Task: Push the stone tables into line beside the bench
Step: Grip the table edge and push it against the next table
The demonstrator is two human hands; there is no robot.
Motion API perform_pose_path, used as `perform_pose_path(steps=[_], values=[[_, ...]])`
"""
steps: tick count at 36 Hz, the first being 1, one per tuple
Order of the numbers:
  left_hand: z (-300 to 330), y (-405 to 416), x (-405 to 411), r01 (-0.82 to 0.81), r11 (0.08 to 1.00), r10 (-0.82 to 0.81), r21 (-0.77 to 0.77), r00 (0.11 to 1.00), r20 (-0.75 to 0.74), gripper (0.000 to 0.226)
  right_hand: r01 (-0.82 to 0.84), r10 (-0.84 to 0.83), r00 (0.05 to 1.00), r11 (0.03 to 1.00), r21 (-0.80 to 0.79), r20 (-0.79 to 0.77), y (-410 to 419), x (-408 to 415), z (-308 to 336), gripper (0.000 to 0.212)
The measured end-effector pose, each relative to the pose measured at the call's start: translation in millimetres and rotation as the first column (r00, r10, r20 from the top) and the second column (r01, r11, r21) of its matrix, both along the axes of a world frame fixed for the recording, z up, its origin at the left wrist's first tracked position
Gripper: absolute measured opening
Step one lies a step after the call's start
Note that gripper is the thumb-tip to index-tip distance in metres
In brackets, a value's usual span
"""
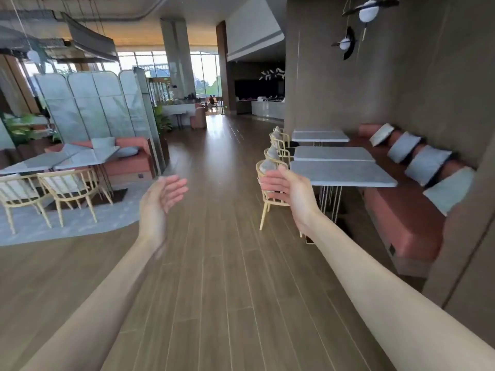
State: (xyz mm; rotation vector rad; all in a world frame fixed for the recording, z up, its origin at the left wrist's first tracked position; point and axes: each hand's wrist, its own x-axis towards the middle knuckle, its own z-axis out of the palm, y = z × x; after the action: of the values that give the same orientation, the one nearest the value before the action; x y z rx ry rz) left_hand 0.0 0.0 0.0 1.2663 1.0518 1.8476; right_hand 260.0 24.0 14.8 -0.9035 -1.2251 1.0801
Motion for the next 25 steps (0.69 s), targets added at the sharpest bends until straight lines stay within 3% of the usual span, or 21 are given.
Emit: perform_pose_path(steps=[14,25], values=[[2,254,58,0.077,0.997,-0.077,0.000,0.997,-0.001,0.038,0.105,-0.105,0.994,0.994,-0.006,-0.012,229,77,-13,0.035],[-30,463,162,0.220,0.972,-0.218,-0.079,0.975,0.036,0.033,0.256,-0.257,0.966,0.960,-0.110,0.006,397,165,-53,0.030]])
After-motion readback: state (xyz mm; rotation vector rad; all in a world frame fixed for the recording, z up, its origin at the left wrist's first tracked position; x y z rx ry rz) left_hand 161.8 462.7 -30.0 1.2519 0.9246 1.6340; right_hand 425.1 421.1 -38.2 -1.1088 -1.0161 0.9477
